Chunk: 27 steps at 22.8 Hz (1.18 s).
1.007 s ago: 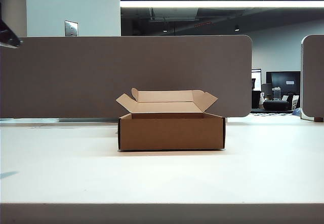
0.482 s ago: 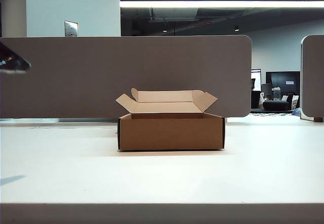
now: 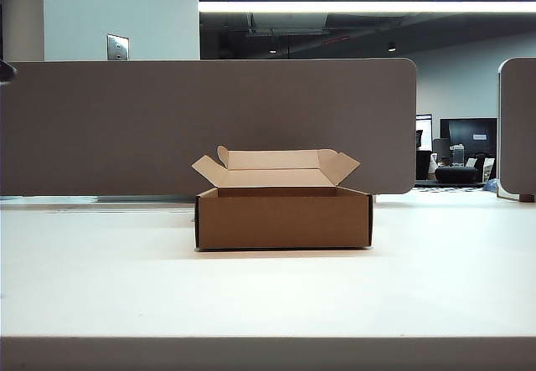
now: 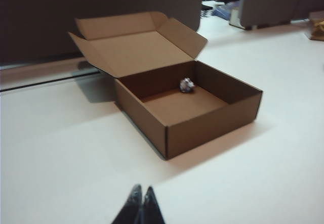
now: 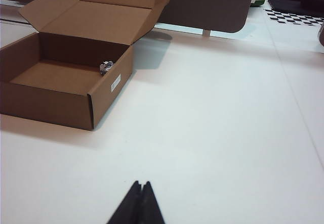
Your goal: Pick up all the paper balls on the table and put them in the paper box.
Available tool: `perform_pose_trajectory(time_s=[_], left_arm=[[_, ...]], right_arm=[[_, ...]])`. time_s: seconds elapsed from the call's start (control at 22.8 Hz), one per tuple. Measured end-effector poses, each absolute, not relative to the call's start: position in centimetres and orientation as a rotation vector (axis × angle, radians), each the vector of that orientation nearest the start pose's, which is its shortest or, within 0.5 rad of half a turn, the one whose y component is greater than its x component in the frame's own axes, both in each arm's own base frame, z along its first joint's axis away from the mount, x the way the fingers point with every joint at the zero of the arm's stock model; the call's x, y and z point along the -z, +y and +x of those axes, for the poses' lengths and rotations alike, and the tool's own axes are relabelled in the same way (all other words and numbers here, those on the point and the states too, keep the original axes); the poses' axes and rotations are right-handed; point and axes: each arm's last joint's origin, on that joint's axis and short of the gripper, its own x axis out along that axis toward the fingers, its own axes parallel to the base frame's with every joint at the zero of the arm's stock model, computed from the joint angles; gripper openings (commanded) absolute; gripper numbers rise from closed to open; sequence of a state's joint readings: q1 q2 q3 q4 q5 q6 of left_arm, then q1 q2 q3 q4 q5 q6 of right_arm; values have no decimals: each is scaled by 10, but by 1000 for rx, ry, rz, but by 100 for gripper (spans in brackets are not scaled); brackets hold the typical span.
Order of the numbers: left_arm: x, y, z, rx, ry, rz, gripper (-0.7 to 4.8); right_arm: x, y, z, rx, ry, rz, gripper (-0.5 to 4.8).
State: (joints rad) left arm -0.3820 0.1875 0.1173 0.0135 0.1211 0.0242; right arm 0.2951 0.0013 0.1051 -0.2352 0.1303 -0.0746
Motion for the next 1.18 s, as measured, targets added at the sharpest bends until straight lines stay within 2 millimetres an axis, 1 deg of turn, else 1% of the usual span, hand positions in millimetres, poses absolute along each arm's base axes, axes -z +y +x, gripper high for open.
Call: perform_pose_trajectory(time_s=[0.04,0.18,0.35,0.48,0.7,0.74,0.88,1.18], left_arm=[[-190,-42,96,498,45,31,-5],[-181,-39,89,472,58,33,-5],[-177,-36,83,470,69,35,-5],[-175,-35,84,458,96,38,-5],[-173,-34,86,430,89,39,-5],[-166,-33,89,412,81,33,-5],[-156,-32,92,391,86,-3,-5],[-158,-28,93,346,60,29,-6]], right_arm=[[-174,23,87,-169,121,-102,-6],[-157,24,92,-170,136,-105,-6],[-150,24,93,-170,155,-109,-5],[-150,24,93,-171,153,-108,-5],[-149,24,93,-171,155,-108,-5],[-149,24,93,-171,155,-109,-6],[-149,24,93,-171,155,-108,-5],[-149,24,93,-171,156,-109,-5]])
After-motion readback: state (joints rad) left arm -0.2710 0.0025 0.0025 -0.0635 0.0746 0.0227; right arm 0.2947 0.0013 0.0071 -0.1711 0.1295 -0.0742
